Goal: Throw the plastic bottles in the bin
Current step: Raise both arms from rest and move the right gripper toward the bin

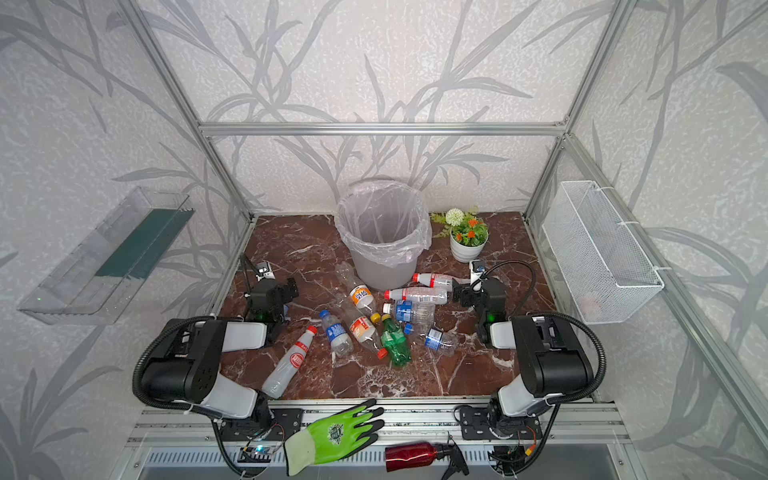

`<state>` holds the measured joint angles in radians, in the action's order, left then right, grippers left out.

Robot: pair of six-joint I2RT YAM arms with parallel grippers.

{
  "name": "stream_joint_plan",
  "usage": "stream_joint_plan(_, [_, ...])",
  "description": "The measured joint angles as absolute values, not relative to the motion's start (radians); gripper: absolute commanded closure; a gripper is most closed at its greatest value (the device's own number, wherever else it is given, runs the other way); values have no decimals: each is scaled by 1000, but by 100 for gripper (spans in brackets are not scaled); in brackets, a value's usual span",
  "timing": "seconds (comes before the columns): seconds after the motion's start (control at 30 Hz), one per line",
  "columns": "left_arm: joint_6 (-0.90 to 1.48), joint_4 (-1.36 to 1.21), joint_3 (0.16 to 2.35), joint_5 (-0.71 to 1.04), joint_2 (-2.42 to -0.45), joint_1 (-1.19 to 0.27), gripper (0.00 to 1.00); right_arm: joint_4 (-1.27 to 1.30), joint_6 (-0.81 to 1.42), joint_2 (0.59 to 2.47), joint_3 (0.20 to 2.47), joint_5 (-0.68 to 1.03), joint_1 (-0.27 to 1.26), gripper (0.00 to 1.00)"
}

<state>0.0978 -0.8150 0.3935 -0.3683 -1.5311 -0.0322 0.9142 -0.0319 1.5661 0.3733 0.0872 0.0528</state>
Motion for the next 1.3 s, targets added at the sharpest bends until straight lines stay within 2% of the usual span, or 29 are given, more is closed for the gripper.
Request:
stream_joint_plan(0.73, [98,-815,393,-368,-1531,-32,1,914,-31,1566,373,88,53,0])
stream_joint_plan(0.9, [101,-792,396,-368,-1521,-32,10,901,-32,1562,376,88,53,7])
stream_joint_plan(0.97, [97,-743,411,-373,-1499,-33,10,780,-30,1523,411,87,53,10])
stream_joint_plan(1.1, [171,-414,585,-421,-1388,-33,10,447,-28,1387,603,109,54,10])
stream_joint_plan(1.3, [284,-265,673,-397,-1189,-33,10,186,-28,1245,754,159,81,13])
